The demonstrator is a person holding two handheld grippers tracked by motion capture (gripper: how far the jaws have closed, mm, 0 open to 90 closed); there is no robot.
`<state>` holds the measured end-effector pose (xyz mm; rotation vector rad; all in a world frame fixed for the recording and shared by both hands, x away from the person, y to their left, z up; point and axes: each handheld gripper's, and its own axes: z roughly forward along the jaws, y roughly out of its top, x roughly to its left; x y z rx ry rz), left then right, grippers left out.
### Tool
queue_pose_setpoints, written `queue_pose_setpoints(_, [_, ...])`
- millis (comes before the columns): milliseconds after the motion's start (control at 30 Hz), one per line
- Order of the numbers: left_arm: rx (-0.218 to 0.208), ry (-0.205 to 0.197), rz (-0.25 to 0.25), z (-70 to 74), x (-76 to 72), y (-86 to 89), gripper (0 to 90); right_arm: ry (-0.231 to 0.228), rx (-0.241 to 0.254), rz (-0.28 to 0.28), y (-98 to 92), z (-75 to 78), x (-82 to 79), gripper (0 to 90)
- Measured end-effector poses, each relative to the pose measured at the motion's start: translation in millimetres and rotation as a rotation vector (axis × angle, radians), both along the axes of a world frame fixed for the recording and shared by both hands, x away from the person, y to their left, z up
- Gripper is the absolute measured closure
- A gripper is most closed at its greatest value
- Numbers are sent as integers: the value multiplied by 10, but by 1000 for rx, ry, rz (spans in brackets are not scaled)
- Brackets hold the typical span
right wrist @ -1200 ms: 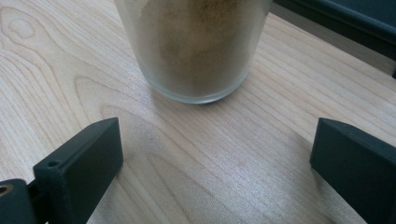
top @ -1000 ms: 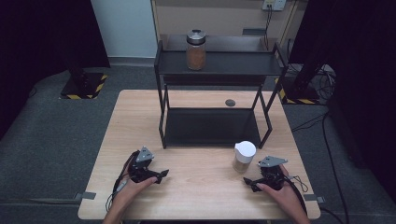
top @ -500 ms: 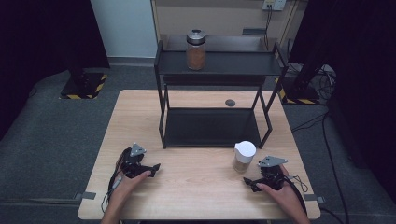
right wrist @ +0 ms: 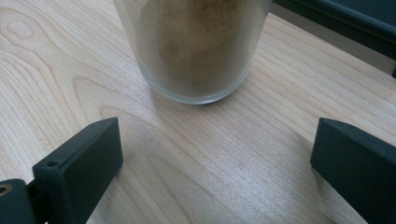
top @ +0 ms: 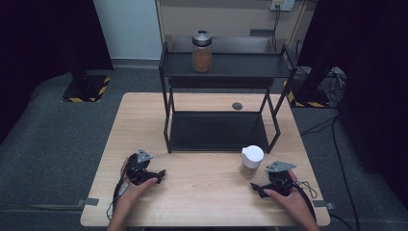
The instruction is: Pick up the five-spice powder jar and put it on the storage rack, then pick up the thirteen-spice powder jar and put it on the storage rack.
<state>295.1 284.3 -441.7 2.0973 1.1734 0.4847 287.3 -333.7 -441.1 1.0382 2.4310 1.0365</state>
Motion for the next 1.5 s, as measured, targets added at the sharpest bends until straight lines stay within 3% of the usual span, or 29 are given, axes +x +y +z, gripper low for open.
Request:
queue_pose_setpoints(500, [-1, -1, -2, -3, 3, 5, 7, 2, -4, 3, -9, 22, -6, 59])
queue_pose_setpoints(667, [-1, -1, -2, -2, 3, 4, 6, 6, 44, -10, -95, 30, -20, 52])
queue_pose_setpoints(1500, [-1, -1, -2, -4, 2, 4, 6, -32, 45, 24, 2, 295, 42, 58])
